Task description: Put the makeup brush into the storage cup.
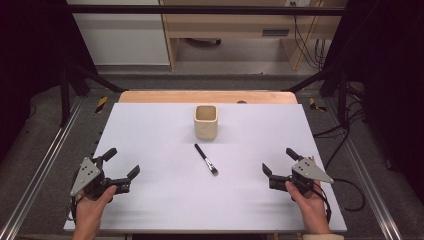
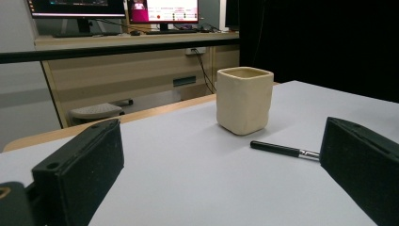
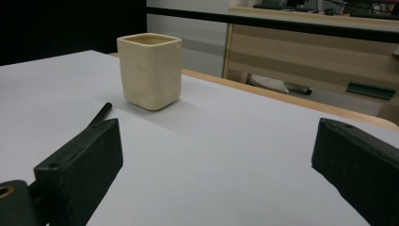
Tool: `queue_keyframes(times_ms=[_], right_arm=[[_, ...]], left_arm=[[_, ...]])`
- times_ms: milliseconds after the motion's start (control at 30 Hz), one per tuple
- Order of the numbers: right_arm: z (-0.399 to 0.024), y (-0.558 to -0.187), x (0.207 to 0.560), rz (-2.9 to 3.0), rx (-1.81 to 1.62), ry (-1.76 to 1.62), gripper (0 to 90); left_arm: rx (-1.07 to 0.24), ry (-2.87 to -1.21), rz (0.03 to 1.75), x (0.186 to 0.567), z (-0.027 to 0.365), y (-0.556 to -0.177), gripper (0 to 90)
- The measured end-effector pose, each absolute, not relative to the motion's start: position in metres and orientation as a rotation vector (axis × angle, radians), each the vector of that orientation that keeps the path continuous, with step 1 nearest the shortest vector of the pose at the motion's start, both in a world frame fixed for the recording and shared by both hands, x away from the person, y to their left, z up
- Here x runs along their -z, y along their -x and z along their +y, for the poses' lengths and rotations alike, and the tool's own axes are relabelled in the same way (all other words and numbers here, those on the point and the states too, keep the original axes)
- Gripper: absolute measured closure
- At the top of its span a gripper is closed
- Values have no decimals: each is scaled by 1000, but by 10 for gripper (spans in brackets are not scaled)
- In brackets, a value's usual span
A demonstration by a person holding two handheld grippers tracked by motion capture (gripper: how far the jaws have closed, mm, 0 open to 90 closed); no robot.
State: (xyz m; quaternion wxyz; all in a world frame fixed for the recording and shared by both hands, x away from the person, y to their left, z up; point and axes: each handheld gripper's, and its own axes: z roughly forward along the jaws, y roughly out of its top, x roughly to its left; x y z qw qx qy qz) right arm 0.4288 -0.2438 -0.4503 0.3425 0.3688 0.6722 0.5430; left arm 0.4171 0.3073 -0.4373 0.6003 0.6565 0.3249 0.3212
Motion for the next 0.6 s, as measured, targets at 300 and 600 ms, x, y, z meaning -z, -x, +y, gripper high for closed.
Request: queue_keyframes(times_ms=[300,600], right_arm=[[-242,-427,449,1744,-1438,-969,27],[-233,-422,443,1764,-1443,-975,19]], left_arm=[[-742,-1516,751,436,308,-416,0],[-743,-1516,751,436,308,-415,0]])
